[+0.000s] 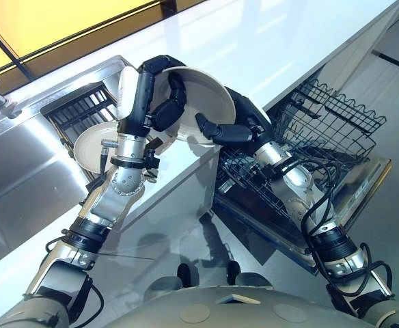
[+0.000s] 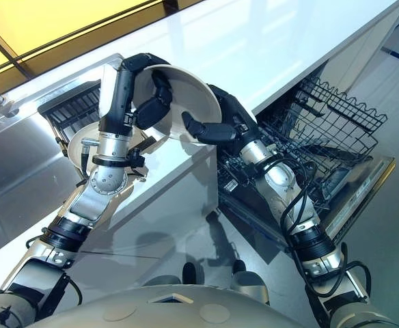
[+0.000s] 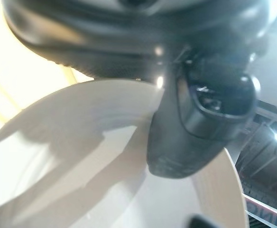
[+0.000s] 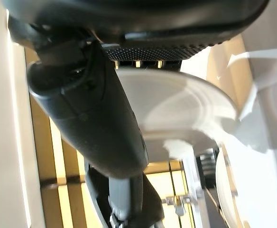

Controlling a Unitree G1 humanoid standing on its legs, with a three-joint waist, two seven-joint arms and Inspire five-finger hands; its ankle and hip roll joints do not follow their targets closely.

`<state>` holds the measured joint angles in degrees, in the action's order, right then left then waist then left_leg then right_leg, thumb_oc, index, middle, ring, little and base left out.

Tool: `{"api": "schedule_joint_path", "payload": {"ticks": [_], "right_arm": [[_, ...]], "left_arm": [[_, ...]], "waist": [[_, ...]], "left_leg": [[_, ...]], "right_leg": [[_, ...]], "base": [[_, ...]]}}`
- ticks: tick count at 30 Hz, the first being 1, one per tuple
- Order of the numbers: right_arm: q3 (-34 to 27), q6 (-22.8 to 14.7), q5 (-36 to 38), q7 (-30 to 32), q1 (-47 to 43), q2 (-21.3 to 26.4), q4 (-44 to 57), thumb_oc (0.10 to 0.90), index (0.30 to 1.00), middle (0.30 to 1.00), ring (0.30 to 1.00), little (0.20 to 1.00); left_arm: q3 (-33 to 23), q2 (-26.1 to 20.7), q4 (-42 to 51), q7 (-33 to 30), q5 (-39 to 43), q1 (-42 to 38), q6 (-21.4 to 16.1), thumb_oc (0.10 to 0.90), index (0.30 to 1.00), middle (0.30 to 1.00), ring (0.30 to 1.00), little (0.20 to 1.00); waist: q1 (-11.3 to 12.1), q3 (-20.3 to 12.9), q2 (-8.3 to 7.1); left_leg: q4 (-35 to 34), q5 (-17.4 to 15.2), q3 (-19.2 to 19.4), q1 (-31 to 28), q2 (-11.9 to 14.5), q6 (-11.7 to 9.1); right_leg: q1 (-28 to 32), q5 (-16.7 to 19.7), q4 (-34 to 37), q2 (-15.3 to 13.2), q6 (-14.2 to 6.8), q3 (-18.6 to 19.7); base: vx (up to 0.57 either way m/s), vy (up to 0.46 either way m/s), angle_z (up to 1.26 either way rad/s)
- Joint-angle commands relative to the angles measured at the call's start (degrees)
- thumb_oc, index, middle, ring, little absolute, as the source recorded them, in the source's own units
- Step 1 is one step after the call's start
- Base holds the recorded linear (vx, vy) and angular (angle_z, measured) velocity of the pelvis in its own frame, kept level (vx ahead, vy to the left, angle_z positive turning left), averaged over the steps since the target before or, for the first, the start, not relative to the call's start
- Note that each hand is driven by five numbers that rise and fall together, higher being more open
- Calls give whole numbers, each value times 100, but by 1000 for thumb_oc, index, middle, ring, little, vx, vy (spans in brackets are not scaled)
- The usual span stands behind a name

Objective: Pick up plates and place into dishwasher.

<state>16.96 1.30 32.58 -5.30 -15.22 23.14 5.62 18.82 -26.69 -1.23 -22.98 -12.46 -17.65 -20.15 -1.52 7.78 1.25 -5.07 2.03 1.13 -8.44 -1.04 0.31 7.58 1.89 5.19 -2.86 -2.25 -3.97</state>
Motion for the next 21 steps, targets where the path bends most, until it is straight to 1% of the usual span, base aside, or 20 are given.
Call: {"api": "schedule_joint_path", "payload": {"ticks": [1,2,5,6,8,10,11,12,13,14,15,17,19,21], "right_arm": [[-256,-834,58,-112,-268,-327,494,100,300,300,300,200],[-274,-845,65,-99,-263,-333,491,100,300,300,300,200],[-362,-878,90,-26,-250,-331,463,100,300,300,300,200],[-380,-892,81,16,-257,-339,438,100,300,300,300,200],[-406,-955,56,84,-274,-359,385,100,300,300,300,200],[-430,-1009,41,230,-305,-364,397,100,300,300,300,200],[-453,-1070,70,308,-346,-332,392,100,300,300,300,200],[-478,-1196,62,460,-416,-304,371,100,300,300,300,200],[-480,-1214,52,479,-426,-302,367,100,300,300,300,200],[-540,-1350,-54,684,-513,-260,368,100,300,300,300,200],[-714,-1565,-162,1014,-675,-171,284,100,300,300,300,200],[-946,-1773,-373,1458,-883,-69,135,100,300,300,300,200],[-1306,-1944,-808,2019,-1116,105,-84,100,300,300,300,200],[-1557,-1972,-936,2447,-1262,336,-280,100,300,300,300,200]], "left_arm": [[332,109,55,567,751,-388,-142,100,300,300,300,200],[333,144,31,699,915,-350,-196,100,300,300,300,200],[334,350,40,1575,2204,-220,-439,100,300,300,300,200],[345,465,62,2023,2824,-175,-517,100,300,300,300,200],[390,682,133,2718,3673,-104,-606,100,300,300,300,200],[472,840,278,3203,4145,-96,-454,100,300,300,300,200],[525,866,324,3316,4319,-107,-360,396,554,554,554,496],[568,868,341,3319,4394,-128,-289,800,900,900,900,900],[571,868,342,3314,4400,-133,-280,800,900,900,900,900],[576,851,293,3325,4449,-179,-258,800,900,900,900,900],[525,757,192,3196,4349,-248,-306,800,900,900,900,900],[408,624,117,2931,4233,-326,-277,800,900,900,900,900],[115,395,53,2716,4106,-389,-81,800,900,900,900,900],[-112,199,-5,2458,3863,-422,65,800,900,900,900,900]], "waist": [[5,-423,5],[7,-416,5],[12,-411,6],[12,-405,10],[5,-403,17],[-6,-402,20],[-12,-399,23],[-17,-399,29],[-17,-396,29],[-18,-397,33],[-13,-403,40],[2,-410,43],[39,-424,47],[70,-447,53]], "left_leg": [[167,-624,-72,90,-333,214],[165,-623,-72,87,-332,214],[165,-621,-68,87,-327,212],[162,-620,-68,83,-323,212],[160,-617,-63,79,-314,209],[151,-619,-58,70,-307,205],[148,-618,-63,66,-306,202],[143,-614,-73,61,-307,199],[142,-614,-74,59,-307,199],[135,-619,-80,52,-306,200],[130,-627,-88,40,-307,199],[117,-634,-108,25,-309,200],[102,-642,-140,15,-316,201],[97,-629,-176,28,-324,190]], "right_leg": [[-260,-1080,-1002,519,-13,-229],[-256,-1079,-1001,519,-14,-230],[-250,-1069,-985,518,-16,-231],[-248,-1063,-983,517,-15,-234],[-250,-1054,-983,517,-12,-233],[-246,-1049,-975,518,-9,-233],[-240,-1046,-969,518,-5,-232],[-240,-1044,-969,520,-3,-231],[-239,-1044,-970,521,-3,-230],[-236,-1049,-968,520,-4,-234],[-218,-1056,-957,519,0,-240],[-196,-1065,-944,522,9,-243],[-173,-1082,-927,523,15,-266],[-166,-1080,-908,530,25,-277]], "base": [[0,0,0],[0,0,0],[0,0,0],[0,0,0],[15,-6,0],[35,-16,-1],[42,-19,0],[32,-13,-1],[37,-14,0],[51,-21,0],[67,-29,1],[58,-31,2],[54,-36,4],[38,-36,5]]}}
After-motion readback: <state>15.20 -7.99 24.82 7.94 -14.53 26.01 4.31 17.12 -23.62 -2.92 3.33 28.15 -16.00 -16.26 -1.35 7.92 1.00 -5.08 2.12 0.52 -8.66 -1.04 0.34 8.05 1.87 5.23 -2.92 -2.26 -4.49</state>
